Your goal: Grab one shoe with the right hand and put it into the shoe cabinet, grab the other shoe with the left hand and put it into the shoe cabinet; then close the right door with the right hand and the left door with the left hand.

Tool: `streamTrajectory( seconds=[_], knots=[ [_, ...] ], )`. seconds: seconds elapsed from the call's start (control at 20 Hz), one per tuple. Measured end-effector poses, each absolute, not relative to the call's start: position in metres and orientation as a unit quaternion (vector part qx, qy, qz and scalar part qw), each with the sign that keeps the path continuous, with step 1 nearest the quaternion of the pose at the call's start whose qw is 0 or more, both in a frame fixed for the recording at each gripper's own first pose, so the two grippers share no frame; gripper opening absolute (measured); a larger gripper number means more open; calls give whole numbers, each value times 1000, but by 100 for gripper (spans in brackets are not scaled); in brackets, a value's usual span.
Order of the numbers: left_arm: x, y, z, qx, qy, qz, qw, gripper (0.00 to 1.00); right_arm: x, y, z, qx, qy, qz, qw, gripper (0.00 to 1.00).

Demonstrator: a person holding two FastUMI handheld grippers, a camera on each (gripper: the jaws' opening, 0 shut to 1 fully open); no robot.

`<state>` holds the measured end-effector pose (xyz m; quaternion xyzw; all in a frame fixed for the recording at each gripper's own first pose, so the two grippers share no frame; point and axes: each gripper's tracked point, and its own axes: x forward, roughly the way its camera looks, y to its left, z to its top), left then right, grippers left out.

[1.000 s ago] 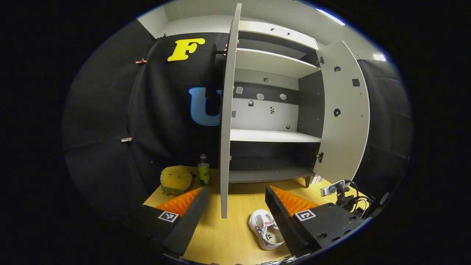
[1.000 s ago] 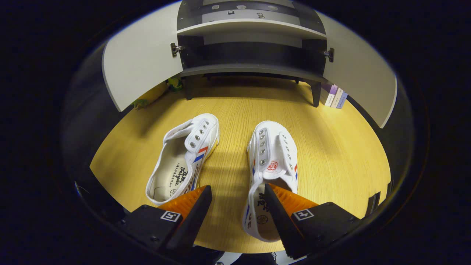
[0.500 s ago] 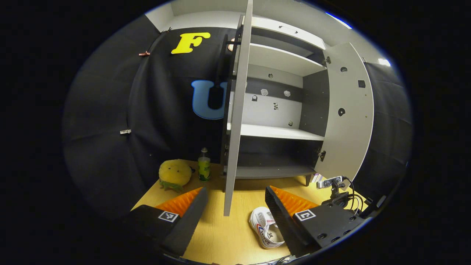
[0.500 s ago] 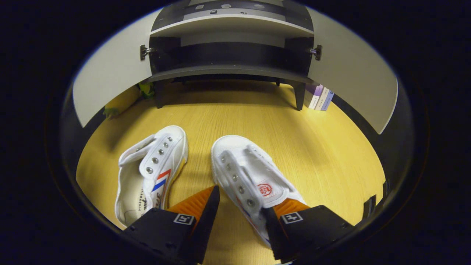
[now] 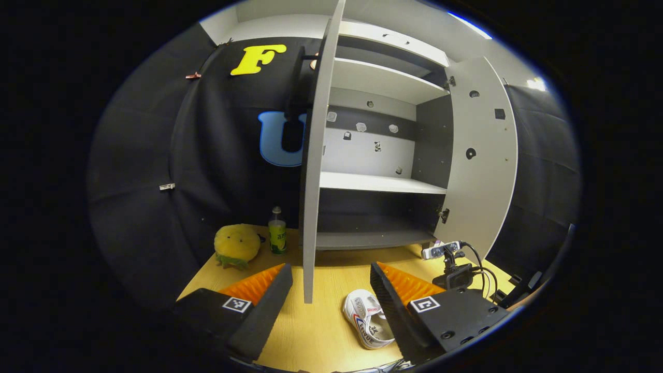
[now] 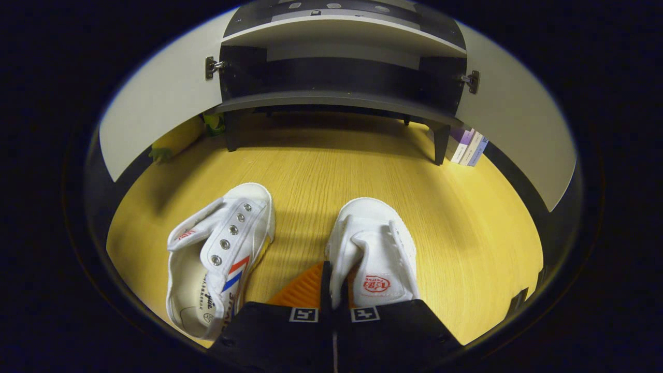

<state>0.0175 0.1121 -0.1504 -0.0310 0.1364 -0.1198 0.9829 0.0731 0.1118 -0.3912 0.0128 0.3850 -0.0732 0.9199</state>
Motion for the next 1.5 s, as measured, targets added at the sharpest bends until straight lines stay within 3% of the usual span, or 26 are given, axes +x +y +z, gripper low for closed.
streamTrajectory(
  seconds=[0.35,0.75,1.15,1.5],
  knots=[
    [-10,94,-156,-34,147,-124,981,95,73,115,-372,27,382,-46,923,5],
    [-6,73,-144,-23,132,-126,983,95,93,99,-266,12,310,-23,950,5],
    [7,46,-127,20,104,-134,985,95,161,76,-125,24,213,-13,977,5],
    [21,36,-113,-1,94,-118,989,95,253,58,-21,19,120,-8,993,5]
  ],
)
